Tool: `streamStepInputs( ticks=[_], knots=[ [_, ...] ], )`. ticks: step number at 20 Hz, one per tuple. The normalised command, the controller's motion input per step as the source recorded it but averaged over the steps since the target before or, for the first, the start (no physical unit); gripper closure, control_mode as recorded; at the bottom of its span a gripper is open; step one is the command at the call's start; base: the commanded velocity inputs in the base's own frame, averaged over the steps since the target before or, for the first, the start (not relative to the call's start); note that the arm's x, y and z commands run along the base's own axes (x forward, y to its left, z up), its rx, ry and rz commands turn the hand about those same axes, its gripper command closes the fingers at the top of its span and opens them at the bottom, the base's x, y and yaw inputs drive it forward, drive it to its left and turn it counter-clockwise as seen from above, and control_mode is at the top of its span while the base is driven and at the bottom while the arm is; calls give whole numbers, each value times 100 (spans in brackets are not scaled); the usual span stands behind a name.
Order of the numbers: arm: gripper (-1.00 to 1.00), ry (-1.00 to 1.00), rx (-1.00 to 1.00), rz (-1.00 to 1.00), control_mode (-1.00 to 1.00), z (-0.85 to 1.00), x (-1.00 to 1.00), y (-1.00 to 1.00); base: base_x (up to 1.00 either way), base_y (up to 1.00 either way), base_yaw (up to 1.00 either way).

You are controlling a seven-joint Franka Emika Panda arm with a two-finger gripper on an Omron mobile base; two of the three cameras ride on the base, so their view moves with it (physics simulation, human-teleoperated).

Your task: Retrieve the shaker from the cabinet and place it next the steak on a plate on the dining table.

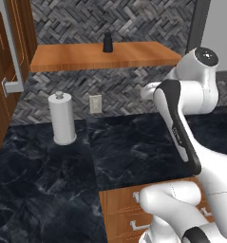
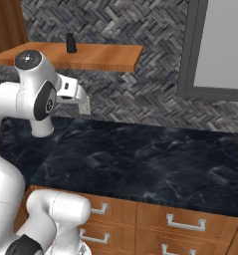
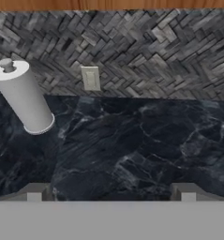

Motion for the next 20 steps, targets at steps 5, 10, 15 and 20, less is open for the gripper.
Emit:
streamStepInputs(
  ticks=[5, 10, 15, 20],
  knots=[
    [-100, 2, 2, 5, -100, 34, 9, 9, 0, 0, 0],
    [-100, -7, 0, 3, -100, 24, 12, 32, 0, 0, 0],
    [-100, -12, 0, 0, -100, 27, 5, 24, 0, 0, 0],
    [-100, 0, 0, 0, -100, 34, 8, 2, 0, 0, 0]
  ],
)
